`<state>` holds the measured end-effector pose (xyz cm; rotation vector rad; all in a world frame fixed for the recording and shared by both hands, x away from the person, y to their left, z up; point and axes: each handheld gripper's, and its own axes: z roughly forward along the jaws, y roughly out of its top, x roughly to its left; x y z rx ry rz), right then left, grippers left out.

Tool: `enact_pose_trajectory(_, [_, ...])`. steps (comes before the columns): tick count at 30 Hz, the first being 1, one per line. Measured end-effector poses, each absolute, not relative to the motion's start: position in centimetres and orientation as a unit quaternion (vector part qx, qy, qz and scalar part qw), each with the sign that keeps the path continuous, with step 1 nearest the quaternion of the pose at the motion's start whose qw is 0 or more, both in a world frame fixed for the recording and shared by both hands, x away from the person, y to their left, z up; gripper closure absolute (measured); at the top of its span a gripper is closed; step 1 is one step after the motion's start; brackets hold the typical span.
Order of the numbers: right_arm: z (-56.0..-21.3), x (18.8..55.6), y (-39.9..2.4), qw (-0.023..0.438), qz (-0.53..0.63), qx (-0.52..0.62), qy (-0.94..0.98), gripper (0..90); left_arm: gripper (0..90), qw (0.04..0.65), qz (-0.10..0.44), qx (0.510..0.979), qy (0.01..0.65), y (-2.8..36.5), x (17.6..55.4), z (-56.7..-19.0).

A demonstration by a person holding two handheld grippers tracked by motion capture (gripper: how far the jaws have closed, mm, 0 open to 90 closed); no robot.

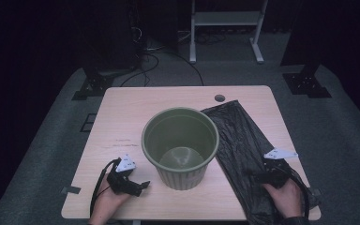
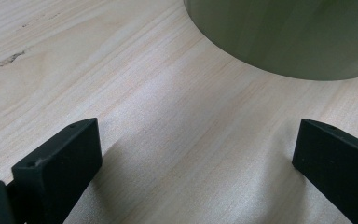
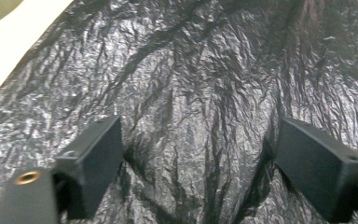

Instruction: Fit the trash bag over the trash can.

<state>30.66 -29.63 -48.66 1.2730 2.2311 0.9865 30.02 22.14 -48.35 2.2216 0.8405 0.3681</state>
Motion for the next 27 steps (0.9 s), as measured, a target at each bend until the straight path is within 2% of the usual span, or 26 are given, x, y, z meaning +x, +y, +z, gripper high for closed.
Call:
enact_pose_trajectory(5, [-48.5, 30.2, -29.5, 0.194, 0.363, 0.442, 0.797, 36.3, 0.0, 0.361, 0.143, 0.862, 0.326, 22.1, 30.0, -48.4])
enact_pose_trajectory(12, [-48.3, 30.0, -29.1, 0.184, 0.374, 0.424, 0.804, 78.0, 0.0, 0.361, 0.142, 0.862, 0.326, 22.1, 30.1, -48.4])
enact_pose_trajectory(15, [-48.3, 30.1, -29.3, 0.174, 0.376, 0.427, 0.804, 90.0, 0.0, 0.361, 0.142, 0.862, 0.326, 22.1, 30.1, -48.4])
enact_pose_trajectory(27, [-48.0, 30.1, -27.9, 0.139, 0.389, 0.405, 0.816, 90.0, 0.0, 0.361, 0.142, 0.863, 0.325, 22.1, 30.1, -48.3])
